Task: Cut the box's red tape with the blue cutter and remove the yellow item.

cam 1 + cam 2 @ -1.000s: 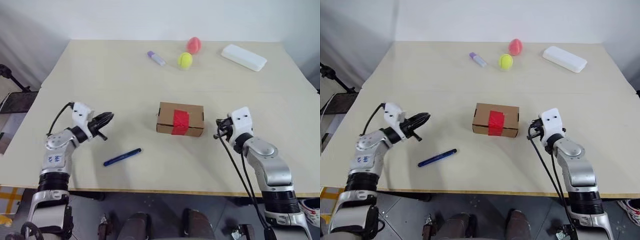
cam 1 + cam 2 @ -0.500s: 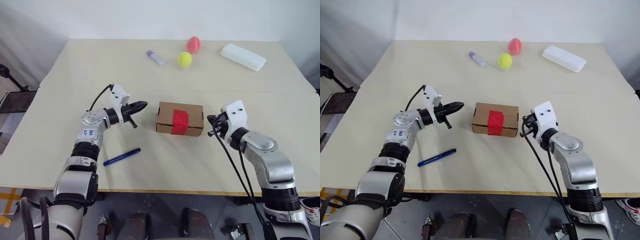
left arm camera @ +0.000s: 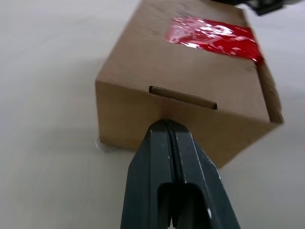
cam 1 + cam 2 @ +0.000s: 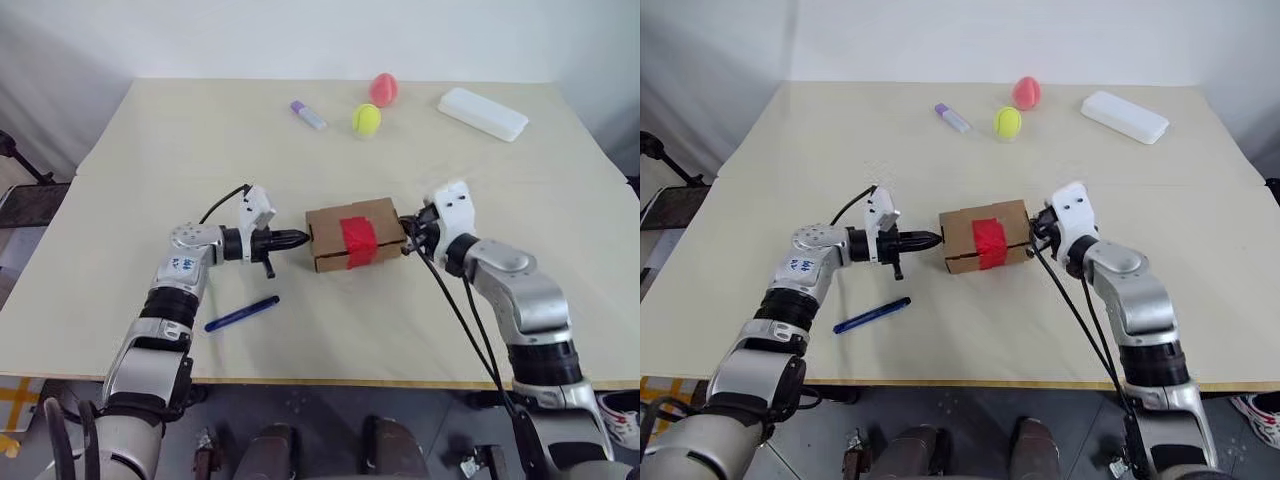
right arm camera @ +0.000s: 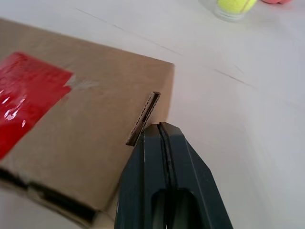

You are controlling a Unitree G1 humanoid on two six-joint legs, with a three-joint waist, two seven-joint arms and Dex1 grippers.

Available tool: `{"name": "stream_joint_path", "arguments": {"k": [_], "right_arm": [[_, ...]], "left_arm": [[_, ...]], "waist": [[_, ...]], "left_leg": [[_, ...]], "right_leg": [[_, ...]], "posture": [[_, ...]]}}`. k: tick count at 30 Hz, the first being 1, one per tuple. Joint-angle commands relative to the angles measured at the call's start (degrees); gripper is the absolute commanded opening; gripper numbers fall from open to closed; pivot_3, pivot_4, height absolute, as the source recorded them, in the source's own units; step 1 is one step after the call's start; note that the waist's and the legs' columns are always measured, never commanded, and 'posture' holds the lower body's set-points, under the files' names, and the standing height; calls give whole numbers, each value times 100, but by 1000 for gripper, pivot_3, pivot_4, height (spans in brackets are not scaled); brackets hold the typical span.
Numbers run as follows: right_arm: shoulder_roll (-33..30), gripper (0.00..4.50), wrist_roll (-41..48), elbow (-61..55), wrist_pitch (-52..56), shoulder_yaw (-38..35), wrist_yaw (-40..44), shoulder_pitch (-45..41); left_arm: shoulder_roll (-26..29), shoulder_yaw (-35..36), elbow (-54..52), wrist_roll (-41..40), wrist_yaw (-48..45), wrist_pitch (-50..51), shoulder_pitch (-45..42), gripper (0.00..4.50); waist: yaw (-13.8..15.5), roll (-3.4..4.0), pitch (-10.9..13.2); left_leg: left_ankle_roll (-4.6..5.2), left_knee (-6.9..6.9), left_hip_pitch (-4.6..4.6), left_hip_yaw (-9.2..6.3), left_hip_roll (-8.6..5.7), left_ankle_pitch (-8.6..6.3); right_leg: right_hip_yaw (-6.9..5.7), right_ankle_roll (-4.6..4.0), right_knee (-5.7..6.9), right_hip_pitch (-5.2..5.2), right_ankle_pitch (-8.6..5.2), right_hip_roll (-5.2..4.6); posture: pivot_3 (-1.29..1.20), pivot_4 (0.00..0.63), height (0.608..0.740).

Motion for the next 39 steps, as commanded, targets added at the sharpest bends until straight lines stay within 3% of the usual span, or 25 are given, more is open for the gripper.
{"name": "stream_joint_path", "arguments": {"k": [1, 7, 10, 15, 20, 25, 28, 39], "right_arm": [[287, 0, -21, 407, -568, 251, 239, -383], [415, 0, -558, 1457, -1595, 72, -240, -911], [400, 0, -671, 1634, -1893, -315, -794, -1101], [86, 0, -553, 762, -1512, -675, -934, -788], [-466, 0, -300, -909, -252, -823, -559, 167], [-1163, 0, 140, -2472, 998, -760, 44, 1311], [-1039, 0, 436, -2936, 1672, -520, 26, 1606], [-421, 0, 154, -1789, 1141, 233, -152, 616]], "left_arm": [[-104, -161, -826, -255, -215, 438, 100, 13], [13, -132, -1844, -529, -296, 1322, 363, 13], [241, 2, -1813, -476, -187, 1367, 386, 13], [563, 239, -1143, -294, 165, 738, 240, 13], [604, 346, -262, -89, 591, -72, -137, 13], [297, 305, 812, 114, 935, -900, -576, 13], [-124, 268, 1232, 34, 806, -1076, -742, 13], [-602, -141, 874, -30, -249, -674, -690, 13]], "waist": [[3, 0, 0], [0, 1, 1], [-19, 6, 4], [10, 6, 4], [42, 6, 5], [83, 5, 5], [107, -2, 7], [26, -13, 13]], "left_leg": [[0, 0, 0, 1, 0, 0], [-1, 1, -3, -4, 5, -1], [-3, 1, -3, -9, 9, -2], [-11, 1, -3, -29, 6, -6], [-16, 2, -15, -12, 4, -10], [-10, 3, -22, 34, 6, -13], [-1, 7, -24, 53, 8, -18], [2, 23, -33, 86, 8, -19]], "right_leg": [[2, 0, 0, 0, 0, 0], [6, 0, -1, -1, 0, 0], [11, 0, 0, -3, 0, 6], [60, -1, 2, -21, 0, 33], [75, 0, 3, -28, 0, 43], [91, 0, 3, -43, 0, 45], [100, 0, 0, -49, 0, 46], [135, -1, 17, -77, 1, 47]], "posture": [[0, 150, 740], [0, 150, 740], [0, 150, 740], [0, 150, 740], [0, 150, 740], [0, 150, 740], [0, 150, 740], [0, 150, 740]]}}
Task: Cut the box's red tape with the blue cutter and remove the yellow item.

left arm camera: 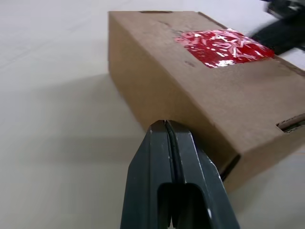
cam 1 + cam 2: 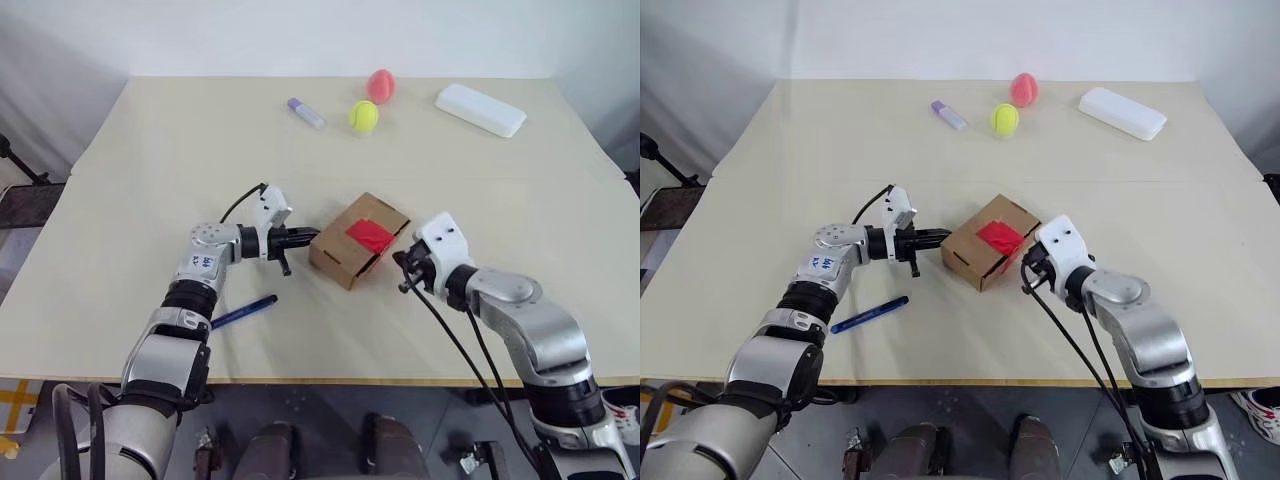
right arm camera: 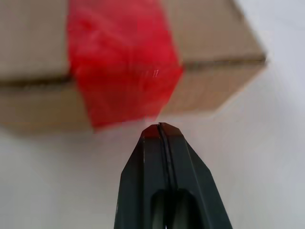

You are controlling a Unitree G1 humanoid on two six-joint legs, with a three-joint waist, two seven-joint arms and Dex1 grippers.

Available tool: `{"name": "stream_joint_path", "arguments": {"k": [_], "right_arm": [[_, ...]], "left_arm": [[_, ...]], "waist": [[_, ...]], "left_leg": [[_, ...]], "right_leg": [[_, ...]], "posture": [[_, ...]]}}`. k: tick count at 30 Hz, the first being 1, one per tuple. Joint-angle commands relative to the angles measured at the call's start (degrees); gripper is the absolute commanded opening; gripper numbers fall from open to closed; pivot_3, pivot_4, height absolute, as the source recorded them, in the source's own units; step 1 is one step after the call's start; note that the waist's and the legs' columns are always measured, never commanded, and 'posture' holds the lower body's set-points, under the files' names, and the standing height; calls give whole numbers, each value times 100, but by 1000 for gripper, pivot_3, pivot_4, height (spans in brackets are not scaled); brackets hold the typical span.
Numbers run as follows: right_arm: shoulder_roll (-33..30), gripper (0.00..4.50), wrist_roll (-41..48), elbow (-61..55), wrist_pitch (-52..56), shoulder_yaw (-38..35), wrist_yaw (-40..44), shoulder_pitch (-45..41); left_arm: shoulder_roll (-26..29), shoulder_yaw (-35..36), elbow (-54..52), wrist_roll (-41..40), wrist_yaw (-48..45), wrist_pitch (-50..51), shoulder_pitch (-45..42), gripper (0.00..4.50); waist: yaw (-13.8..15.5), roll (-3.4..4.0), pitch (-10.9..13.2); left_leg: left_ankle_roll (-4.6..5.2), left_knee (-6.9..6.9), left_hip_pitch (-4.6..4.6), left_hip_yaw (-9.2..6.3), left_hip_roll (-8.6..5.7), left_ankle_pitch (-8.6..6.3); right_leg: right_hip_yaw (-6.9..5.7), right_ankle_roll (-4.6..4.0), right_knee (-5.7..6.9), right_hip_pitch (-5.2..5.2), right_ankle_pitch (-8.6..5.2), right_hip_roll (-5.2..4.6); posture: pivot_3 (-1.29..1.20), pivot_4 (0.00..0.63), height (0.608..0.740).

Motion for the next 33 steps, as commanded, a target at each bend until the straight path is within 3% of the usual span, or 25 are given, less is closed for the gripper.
{"name": "stream_joint_path", "arguments": {"k": [1, 7, 14, 22, 33], "right_arm": [[64, 0, -57, 220, -322, -31, 5, -353], [-72, 0, -185, 713, -688, 107, 326, -688], [-255, 0, -289, 1016, -916, 373, 823, -832], [-496, 0, -311, 753, -926, 341, 1094, -651], [-735, 0, -358, 342, -716, 132, 1039, -334]], "left_arm": [[-113, -118, -587, -157, -382, 276, -23, 13], [-157, -436, -2030, -399, -886, 1345, 427, 13], [-134, -713, -2787, -423, -965, 1878, 651, 13], [-222, -856, -3116, -462, -933, 2037, 775, 13], [-502, -803, -2400, -177, -301, 1216, 642, 13]], "waist": [[6, 0, 0], [5, 0, 0], [-3, 0, 0], [23, 0, 0], [117, 0, 0]], "left_leg": [[0, 0, -1, 0, 0, 0], [3, -4, -6, -10, 0, -3], [2, 6, -6, -6, 3, -3], [2, 8, -7, -6, 3, -3], [2, 16, -6, -5, 2, -3]], "right_leg": [[0, 0, -1, 0, 0, 0], [-6, 1, 0, -2, 0, 0], [-1, 1, 1, -1, 0, 1], [-1, 1, 0, 0, 1, 1], [0, 0, -2, 4, 1, 1]], "posture": [[0, 150, 740], [0, 150, 740], [0, 150, 740], [0, 150, 740], [0, 150, 740]]}}
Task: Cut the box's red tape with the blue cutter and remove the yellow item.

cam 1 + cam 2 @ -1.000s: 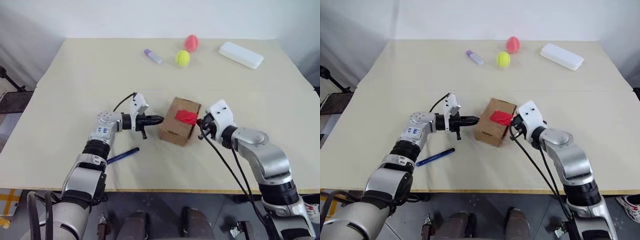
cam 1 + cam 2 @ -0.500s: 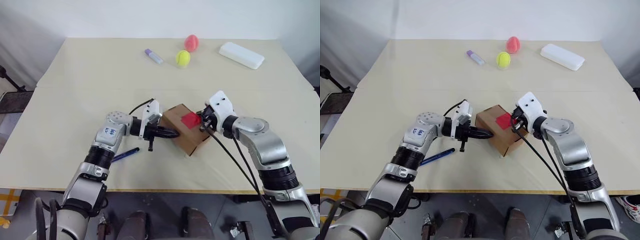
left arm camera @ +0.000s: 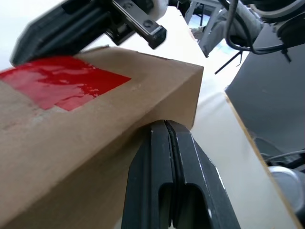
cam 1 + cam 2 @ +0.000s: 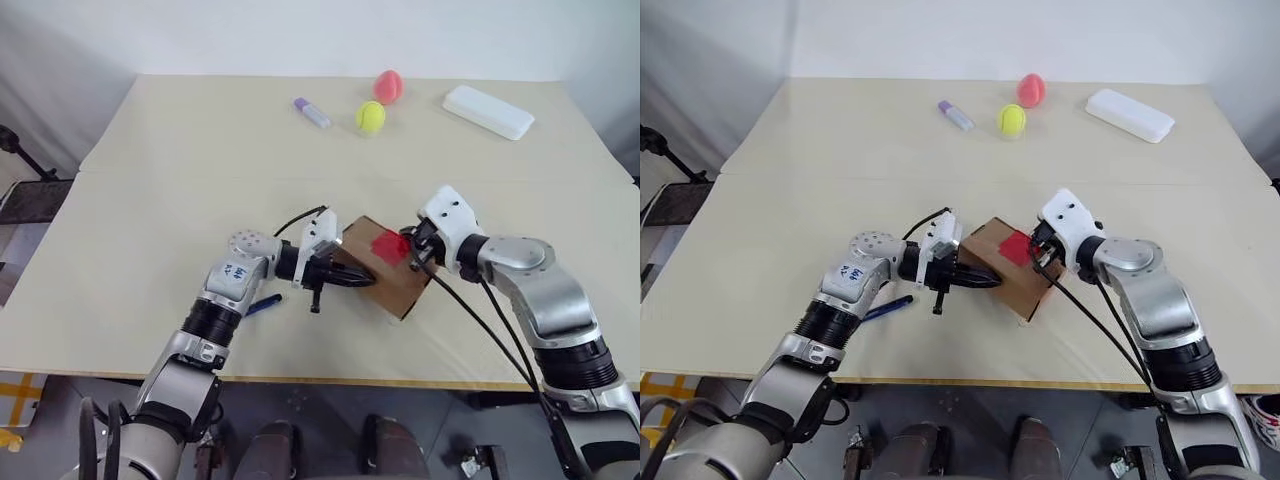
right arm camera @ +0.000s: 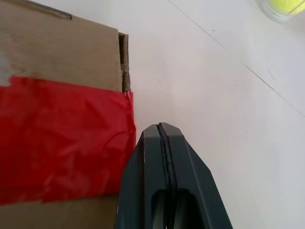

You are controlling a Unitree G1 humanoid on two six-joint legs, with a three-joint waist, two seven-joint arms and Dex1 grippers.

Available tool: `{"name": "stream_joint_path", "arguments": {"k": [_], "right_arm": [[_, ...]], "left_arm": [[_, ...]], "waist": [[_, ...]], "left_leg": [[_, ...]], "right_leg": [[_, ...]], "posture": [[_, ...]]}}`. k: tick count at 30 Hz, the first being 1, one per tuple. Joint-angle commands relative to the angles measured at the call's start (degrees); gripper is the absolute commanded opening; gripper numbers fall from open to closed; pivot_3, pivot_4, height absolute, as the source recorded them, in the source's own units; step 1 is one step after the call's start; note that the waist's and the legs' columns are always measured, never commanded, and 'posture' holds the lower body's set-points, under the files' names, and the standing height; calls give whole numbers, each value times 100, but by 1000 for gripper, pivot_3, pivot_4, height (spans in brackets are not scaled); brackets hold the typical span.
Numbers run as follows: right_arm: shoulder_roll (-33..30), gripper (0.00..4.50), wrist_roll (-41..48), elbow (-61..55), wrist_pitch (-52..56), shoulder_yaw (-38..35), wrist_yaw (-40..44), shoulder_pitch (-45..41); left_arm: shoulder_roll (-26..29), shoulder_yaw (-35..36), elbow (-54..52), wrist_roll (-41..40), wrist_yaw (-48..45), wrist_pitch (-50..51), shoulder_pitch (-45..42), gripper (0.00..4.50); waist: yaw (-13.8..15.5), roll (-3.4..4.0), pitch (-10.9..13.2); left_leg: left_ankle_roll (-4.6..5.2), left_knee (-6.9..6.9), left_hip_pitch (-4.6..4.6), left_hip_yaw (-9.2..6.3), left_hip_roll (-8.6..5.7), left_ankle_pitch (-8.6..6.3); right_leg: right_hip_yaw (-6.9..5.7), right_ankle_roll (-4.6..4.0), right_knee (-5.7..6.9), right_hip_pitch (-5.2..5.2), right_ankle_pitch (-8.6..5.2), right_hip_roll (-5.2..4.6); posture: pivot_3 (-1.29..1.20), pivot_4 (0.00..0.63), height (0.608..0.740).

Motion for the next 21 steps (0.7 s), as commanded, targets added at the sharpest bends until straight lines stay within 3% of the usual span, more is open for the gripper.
{"name": "stream_joint_path", "arguments": {"k": [1, 7, 16, 21], "right_arm": [[-48, 0, 84, -348, 70, -44, 61, 185], [-160, 0, 50, -340, 48, -181, 73, 283], [-101, 0, 87, 51, -211, -682, -222, -64], [-140, 0, 182, 572, -484, -1041, -254, -375]], "left_arm": [[-125, 185, 435, 98, 533, -362, -192, 13], [-138, 135, 793, 121, 482, -557, -246, 13], [11, 229, 486, -38, 348, -341, -324, 13], [182, 703, 1108, -24, 835, -721, -962, 13]], "waist": [[32, 0, 0], [49, 0, 0], [38, 0, 0], [41, 0, 0]], "left_leg": [[0, 4, 0, 1, 0, 0], [6, 33, -6, 2, -1, -3], [7, 44, -18, 2, 0, -4], [7, 70, -56, -7, 0, -3]], "right_leg": [[0, 0, 0, 1, 0, 0], [3, -2, 1, 5, 1, 0], [4, -3, 2, -1, 2, 0], [-7, -7, 3, -21, 4, 1]], "posture": [[0, 150, 740], [0, 150, 740], [0, 150, 740], [0, 150, 740]]}}
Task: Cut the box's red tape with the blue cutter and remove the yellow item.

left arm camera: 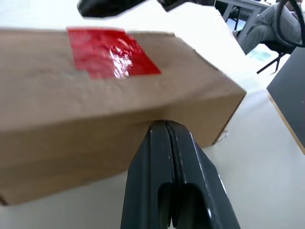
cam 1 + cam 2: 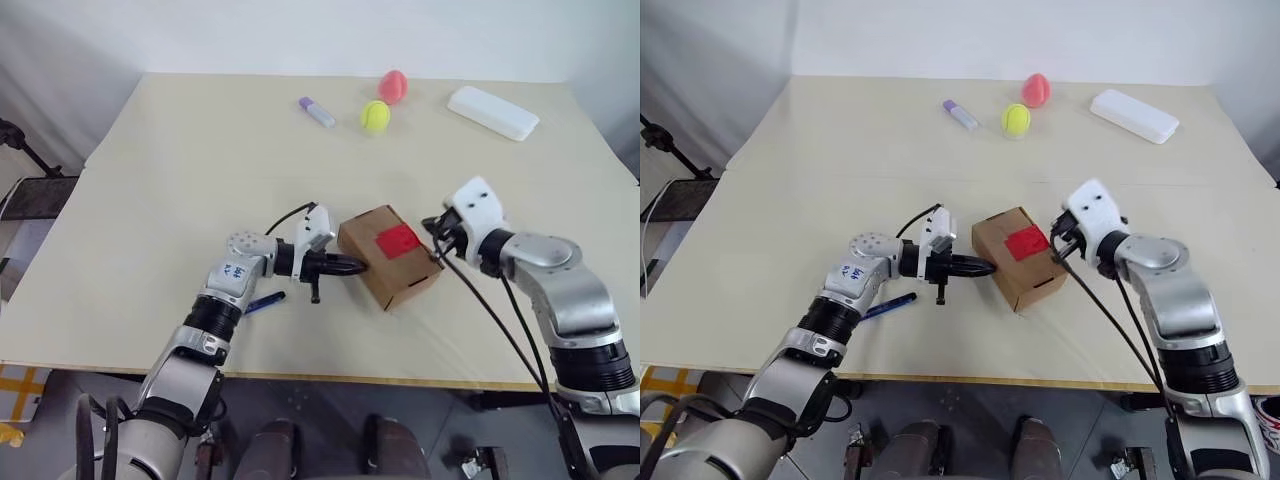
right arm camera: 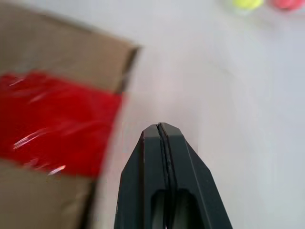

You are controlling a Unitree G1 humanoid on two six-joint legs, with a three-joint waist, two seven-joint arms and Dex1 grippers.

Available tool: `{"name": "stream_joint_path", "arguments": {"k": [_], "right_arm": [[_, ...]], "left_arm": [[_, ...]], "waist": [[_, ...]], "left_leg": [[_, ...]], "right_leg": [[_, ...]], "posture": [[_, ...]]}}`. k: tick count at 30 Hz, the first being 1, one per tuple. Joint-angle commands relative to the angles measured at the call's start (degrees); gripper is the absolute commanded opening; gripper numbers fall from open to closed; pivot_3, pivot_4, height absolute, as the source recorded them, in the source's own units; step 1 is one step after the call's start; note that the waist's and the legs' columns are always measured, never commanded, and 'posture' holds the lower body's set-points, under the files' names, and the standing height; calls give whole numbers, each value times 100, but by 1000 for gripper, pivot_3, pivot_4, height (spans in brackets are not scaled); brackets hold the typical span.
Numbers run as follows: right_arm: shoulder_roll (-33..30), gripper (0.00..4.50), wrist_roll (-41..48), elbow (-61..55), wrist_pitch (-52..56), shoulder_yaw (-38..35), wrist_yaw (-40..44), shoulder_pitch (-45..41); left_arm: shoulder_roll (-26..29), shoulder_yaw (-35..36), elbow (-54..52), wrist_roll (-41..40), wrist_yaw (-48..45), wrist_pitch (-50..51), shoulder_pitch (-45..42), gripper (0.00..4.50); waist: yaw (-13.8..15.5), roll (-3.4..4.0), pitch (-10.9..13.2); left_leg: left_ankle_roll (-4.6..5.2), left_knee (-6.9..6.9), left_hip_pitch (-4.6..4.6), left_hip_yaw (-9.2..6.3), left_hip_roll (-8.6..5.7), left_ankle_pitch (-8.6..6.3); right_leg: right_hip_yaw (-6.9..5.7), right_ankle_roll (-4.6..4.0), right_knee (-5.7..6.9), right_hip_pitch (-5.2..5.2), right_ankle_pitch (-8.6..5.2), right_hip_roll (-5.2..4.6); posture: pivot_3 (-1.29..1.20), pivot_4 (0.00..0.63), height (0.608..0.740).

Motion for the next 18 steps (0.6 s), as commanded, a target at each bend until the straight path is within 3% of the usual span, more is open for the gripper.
{"name": "stream_joint_path", "arguments": {"k": [1, 4, 6, 11, 16, 18], "right_arm": [[-48, 0, 173, 196, -300, -415, 14, -192], [-174, 505, 355, 260, -256, -510, 269, -99], [-196, 1157, 441, 266, -356, -583, 365, -19], [-89, 2868, 958, 222, -526, -1002, 605, 228], [-25, 4497, 1181, 187, -894, -1278, 625, 581], [-20, 4500, 1308, 148, -987, -1397, 657, 726]], "left_arm": [[171, 490, 376, -84, 371, -307, -597, 13], [472, 631, 673, -5, 553, 21, -868, 380], [662, 673, 676, -3, 544, 179, -874, 847], [1359, 1081, 225, -320, 325, 519, -546, 2395], [2207, 1532, -641, -656, -20, 688, 393, 3886], [2529, 1704, -1039, -868, -169, 973, 829, 4481]], "waist": [[0, 0, 0], [-9, 0, 0], [-22, 0, 0], [-82, 0, 0], [-150, 1, 0], [-159, 1, 0]], "left_leg": [[0, 1, 0, 0, 0, 0], [1, -1, 0, -1, 0, -1], [2, -7, 1, -2, 0, -1], [2, -12, 0, -3, 2, -2], [0, -10, 1, -8, 4, -2], [-2, -11, 4, -7, 6, -4]], "right_leg": [[0, 0, 0, 1, 0, 0], [-3, 1, 1, 1, 0, 0], [-4, 2, 1, 0, 1, 0], [-8, 3, 1, -2, 1, 1], [-8, 3, 5, -2, 1, 1], [-5, 3, 8, -2, 1, 1]], "posture": [[0, 150, 740], [0, 150, 740], [0, 150, 740], [0, 150, 740], [0, 150, 740], [0, 150, 740]]}}
